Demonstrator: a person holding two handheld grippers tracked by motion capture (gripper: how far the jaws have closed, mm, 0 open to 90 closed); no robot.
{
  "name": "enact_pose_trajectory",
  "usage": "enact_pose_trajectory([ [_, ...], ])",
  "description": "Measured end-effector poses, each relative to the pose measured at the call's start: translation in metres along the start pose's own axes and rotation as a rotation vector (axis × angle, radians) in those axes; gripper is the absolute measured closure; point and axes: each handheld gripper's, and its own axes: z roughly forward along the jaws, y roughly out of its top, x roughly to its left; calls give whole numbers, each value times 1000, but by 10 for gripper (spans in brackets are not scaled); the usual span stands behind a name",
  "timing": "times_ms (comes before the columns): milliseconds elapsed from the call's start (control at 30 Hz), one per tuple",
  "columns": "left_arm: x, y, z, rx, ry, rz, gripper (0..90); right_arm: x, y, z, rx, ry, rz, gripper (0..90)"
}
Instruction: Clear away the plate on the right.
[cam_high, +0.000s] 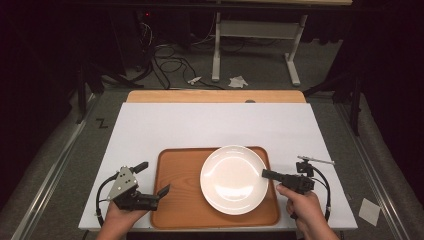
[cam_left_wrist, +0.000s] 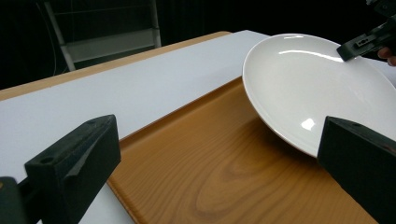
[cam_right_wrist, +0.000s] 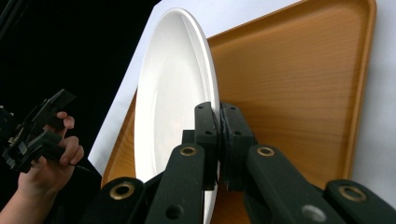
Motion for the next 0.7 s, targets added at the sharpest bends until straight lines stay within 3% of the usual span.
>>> enact_pose_trajectory([
  [700, 0, 0, 0, 0, -1, 2, 2, -4, -2, 6, 29, -14, 6, 896],
])
